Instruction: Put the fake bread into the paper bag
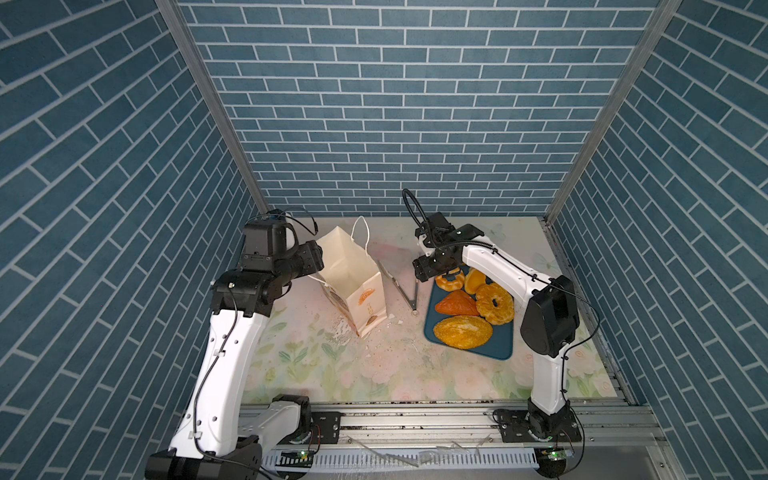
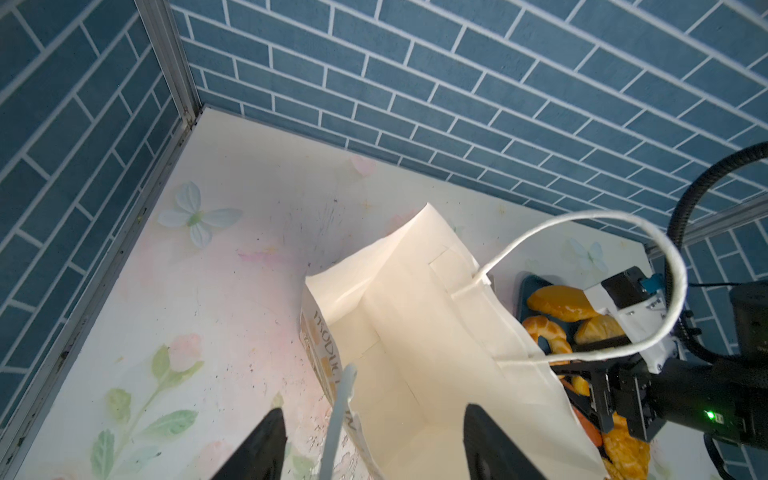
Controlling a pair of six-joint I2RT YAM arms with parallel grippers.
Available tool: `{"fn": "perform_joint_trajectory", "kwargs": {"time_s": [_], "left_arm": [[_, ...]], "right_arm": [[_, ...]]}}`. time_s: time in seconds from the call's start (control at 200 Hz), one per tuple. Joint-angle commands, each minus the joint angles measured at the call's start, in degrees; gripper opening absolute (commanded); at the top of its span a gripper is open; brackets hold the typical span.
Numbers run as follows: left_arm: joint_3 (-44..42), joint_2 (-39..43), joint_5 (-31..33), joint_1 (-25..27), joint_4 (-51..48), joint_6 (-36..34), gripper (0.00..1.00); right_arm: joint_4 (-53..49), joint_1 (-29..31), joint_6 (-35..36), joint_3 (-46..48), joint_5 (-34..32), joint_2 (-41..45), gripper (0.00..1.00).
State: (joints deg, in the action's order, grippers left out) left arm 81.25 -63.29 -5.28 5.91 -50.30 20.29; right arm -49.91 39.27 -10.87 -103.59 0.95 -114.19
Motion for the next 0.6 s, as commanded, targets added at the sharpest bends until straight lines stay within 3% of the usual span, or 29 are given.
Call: {"fn": "perform_joint_trajectory", "kwargs": {"time_s": [0.0,0.225,0.595], "left_arm": [[-0.06,0.25,-1.89,-0.20,-1.79,-1.62,0.73],[-0.13,2.54,-1.84,-0.20,-1.06,-2.66,0.78],[-0.78,4.13,-0.97,-0.24,-1.20,-3.68,0.81]], "right_arm": [[4.03,1.72,-3.48,2.49,-3.03,1.35,0.78],[7.42,4.51,-7.27,5.04,-7.47,-1.82,0.78],[13.96,6.71,-8.68,7.47,-8.65,-6.73,0.83]]}}
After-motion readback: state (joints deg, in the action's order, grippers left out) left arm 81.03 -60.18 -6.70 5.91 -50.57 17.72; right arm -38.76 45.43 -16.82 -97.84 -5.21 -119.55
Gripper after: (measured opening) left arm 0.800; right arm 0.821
